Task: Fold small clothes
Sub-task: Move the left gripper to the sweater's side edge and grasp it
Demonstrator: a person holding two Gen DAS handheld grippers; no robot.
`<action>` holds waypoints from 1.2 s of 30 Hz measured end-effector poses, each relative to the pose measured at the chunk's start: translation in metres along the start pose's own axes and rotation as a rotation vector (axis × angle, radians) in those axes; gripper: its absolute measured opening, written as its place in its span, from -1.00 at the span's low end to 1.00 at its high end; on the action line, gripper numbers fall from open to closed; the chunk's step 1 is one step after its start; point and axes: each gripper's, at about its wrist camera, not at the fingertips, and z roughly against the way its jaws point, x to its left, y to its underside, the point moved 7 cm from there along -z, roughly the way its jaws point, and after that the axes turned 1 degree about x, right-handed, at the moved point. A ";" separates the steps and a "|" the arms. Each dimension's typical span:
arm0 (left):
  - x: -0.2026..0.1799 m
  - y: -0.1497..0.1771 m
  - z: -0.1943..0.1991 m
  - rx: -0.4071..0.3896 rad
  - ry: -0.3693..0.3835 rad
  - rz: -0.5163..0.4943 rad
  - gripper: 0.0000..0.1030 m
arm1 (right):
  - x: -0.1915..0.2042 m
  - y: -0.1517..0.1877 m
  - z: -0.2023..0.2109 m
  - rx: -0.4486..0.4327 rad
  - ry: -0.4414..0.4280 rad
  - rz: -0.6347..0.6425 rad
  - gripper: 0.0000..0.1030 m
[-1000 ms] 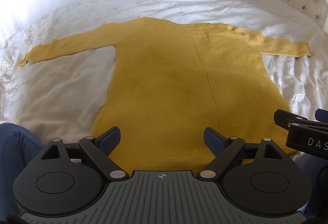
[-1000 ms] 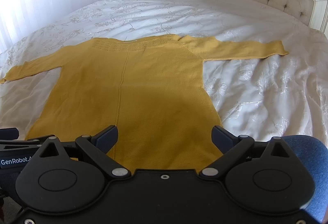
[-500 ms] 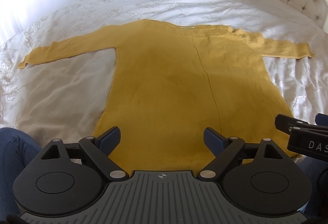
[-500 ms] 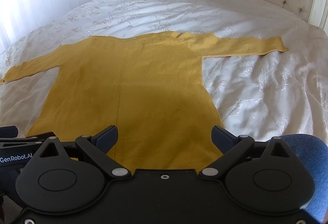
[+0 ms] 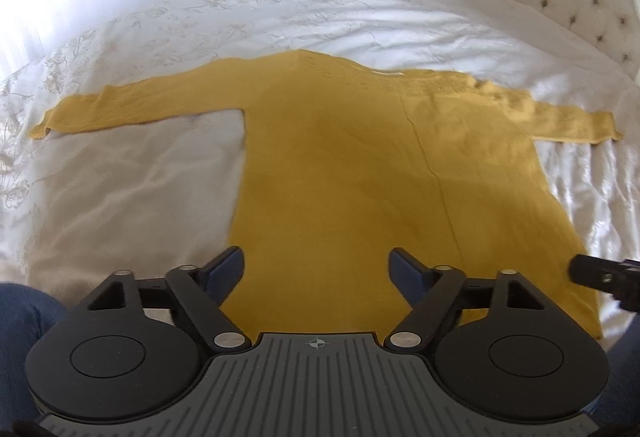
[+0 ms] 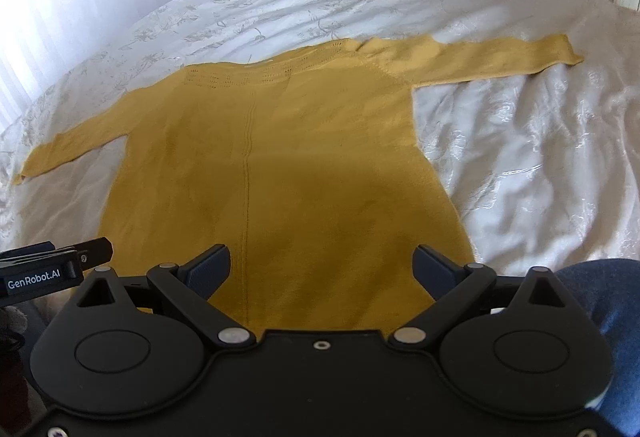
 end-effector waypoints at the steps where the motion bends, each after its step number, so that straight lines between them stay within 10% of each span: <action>1: 0.006 -0.005 -0.003 -0.005 -0.002 0.002 0.41 | -0.001 -0.004 -0.002 0.003 -0.016 -0.012 0.88; 10: 0.082 -0.059 -0.033 -0.084 -0.083 0.042 0.27 | 0.025 -0.062 -0.026 -0.115 -0.018 0.119 0.62; 17: 0.161 -0.094 -0.060 -0.138 -0.116 0.086 0.26 | 0.075 -0.096 -0.069 -0.159 -0.116 0.299 -0.07; 36: 0.348 -0.105 -0.149 -0.072 -0.198 0.396 0.27 | 0.095 -0.104 -0.159 -0.164 -0.223 0.249 0.20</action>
